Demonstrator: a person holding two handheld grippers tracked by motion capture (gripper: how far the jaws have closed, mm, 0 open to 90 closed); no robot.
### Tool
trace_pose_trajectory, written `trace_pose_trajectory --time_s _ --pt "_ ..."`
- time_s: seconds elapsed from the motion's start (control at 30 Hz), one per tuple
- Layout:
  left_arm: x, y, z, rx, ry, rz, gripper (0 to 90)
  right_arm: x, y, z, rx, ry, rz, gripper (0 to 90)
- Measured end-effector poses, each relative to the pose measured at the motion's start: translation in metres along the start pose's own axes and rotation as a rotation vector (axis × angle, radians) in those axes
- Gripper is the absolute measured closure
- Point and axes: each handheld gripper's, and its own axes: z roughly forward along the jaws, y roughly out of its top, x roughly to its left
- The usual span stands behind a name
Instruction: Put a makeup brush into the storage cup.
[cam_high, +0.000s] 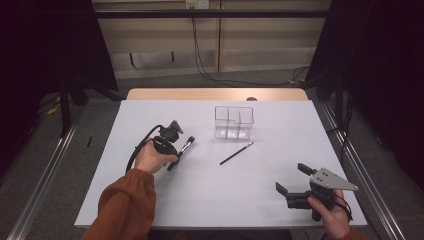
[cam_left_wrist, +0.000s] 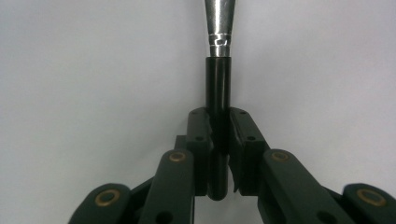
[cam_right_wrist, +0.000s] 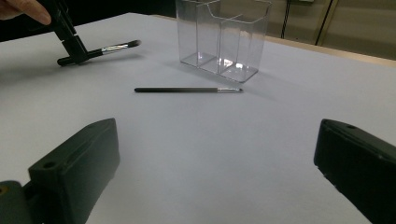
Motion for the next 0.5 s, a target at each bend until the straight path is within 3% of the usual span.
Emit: trace_pose_trajectory --time_s 0.17,0.3,0.5 --pt "0.002 -0.008 -0.007 -0.069 0.000 -0.017 79.9 0.000 0.000 0.000 -0.001 0.000 0.001 0.0" --pt "0.004 -0.012 -0.012 -0.124 -0.015 0.005 79.8 0.000 0.000 0.000 -0.002 0.001 0.001 0.0" --pt "0.003 -0.016 -0.014 -0.166 -0.024 0.021 79.9 0.000 0.000 0.001 -0.002 0.001 0.002 0.0"
